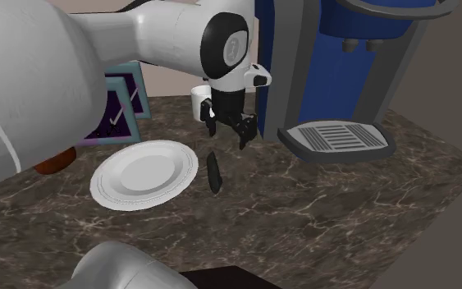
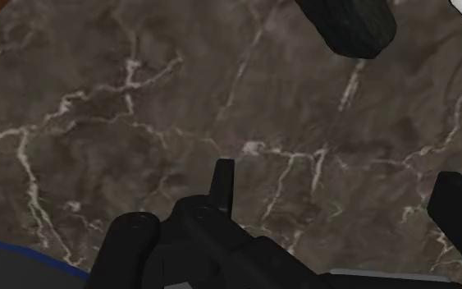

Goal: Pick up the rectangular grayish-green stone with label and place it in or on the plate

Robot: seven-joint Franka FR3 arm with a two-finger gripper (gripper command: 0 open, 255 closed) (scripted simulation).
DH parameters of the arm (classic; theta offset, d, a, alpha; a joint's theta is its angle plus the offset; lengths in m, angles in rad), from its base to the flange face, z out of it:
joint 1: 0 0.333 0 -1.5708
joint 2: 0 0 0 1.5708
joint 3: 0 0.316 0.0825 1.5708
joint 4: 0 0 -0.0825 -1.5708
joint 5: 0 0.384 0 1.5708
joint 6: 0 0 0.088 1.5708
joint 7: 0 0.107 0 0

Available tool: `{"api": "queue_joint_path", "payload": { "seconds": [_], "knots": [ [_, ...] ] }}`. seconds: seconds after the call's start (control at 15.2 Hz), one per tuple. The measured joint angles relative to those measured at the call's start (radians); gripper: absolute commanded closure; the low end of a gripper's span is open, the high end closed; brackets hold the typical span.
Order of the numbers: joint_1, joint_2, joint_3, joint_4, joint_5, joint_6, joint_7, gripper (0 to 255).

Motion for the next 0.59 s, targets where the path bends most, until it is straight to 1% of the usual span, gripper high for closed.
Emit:
{"api": "queue_joint_path", "payload": {
  "seconds": [0.07,0.13,0.2,0.33,0.59],
  "knots": [
    [0.000,0.000,0.000,0.000,0.000,0.000,0.000,0],
    [0.013,-0.011,-0.011,-0.003,0.000,-0.013,-0.032,0],
    [0.032,-0.030,-0.032,-0.004,-0.002,-0.041,-0.090,0],
    [0.077,-0.084,-0.083,-0.031,-0.013,-0.097,-0.235,0],
    [0.176,-0.164,-0.206,-0.021,-0.066,-0.253,-0.559,0]
  ]
}}
